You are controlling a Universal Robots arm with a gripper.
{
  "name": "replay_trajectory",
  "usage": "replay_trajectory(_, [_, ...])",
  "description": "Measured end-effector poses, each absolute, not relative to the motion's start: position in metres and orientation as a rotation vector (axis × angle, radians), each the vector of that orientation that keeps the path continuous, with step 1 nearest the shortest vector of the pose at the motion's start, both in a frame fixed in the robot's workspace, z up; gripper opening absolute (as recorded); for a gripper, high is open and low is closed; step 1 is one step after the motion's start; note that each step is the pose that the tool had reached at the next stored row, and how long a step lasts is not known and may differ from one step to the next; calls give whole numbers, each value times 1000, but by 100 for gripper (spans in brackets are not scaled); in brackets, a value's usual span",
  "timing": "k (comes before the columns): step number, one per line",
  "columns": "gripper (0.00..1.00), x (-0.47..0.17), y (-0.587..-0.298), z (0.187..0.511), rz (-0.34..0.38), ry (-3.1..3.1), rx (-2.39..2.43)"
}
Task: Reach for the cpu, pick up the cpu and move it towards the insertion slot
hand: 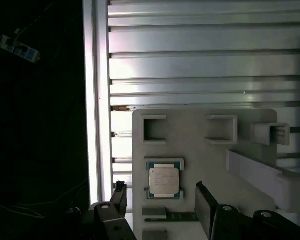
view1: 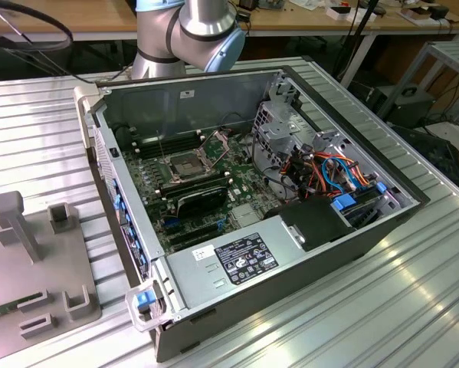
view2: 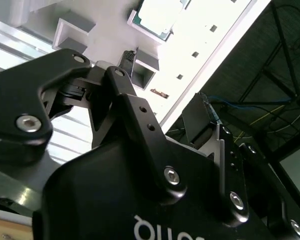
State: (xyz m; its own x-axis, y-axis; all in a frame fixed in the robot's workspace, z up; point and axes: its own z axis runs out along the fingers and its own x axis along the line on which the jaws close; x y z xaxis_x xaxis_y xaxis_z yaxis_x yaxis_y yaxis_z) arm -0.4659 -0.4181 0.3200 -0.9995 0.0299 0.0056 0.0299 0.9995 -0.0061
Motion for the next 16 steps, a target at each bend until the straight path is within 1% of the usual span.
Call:
replay_trajectory(7, [66, -466, -418, 306, 10, -3135, -47])
replay_trajectory(11, [66, -466, -418, 292, 10, -3135, -47])
replay_trajectory(16, [66, -466, -424, 278, 10, -3139, -41])
